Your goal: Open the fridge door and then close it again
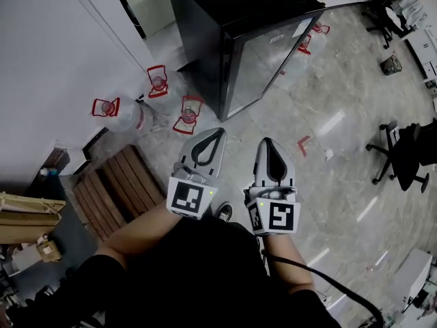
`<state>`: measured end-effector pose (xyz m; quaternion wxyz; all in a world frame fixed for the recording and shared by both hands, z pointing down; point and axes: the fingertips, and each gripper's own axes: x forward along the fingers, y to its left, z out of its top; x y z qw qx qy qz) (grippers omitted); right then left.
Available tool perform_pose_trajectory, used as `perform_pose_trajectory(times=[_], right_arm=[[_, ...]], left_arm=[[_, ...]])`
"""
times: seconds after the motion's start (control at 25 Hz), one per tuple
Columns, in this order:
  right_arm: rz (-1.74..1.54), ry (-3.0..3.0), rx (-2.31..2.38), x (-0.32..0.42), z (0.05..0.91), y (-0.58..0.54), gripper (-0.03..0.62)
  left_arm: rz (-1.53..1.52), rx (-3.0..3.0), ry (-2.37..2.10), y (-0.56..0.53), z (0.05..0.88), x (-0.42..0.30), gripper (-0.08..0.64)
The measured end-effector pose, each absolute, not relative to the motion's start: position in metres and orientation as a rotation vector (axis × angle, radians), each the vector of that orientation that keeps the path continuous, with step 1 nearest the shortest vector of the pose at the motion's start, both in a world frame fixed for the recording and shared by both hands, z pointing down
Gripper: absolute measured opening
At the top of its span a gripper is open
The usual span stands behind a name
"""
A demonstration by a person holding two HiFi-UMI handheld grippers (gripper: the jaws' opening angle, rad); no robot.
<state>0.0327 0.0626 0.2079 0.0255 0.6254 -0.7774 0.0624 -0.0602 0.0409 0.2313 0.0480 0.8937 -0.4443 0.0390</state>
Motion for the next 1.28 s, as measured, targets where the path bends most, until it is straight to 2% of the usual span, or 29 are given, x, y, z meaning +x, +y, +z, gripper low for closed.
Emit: perform_pose_trajectory(times=[0.32,0.68,0.76,0.84,1.28], right_arm=[[0.271,-2.311,2.01,0.041,0.266,-0.039,0.015],[0.355,-2.336,1.971,0.05,0.345,-0.112,0.015],[0.373,-2.326,1.964,0.056,0.364,-0.121,0.015],[0.393,-2.311,1.958,0.062,0.382,-0.125,0.015],[0.491,-2.247,1.991,0.087,0.44,-0.126,0.015]], left_arm=[[0.133,2.752,-1.286,-0.075,0.294,-0.057,0.008],[0.266,2.867,-1.339,-0.149,0.377,-0.04,0.012],[0.26,2.85,-1.353,-0.16,0.394,-0.036,0.03],[0.259,2.834,-1.362,-0.168,0.408,-0.033,0.076],[0.231,2.815,-1.413,-0.192,0.432,-0.018,0.08]])
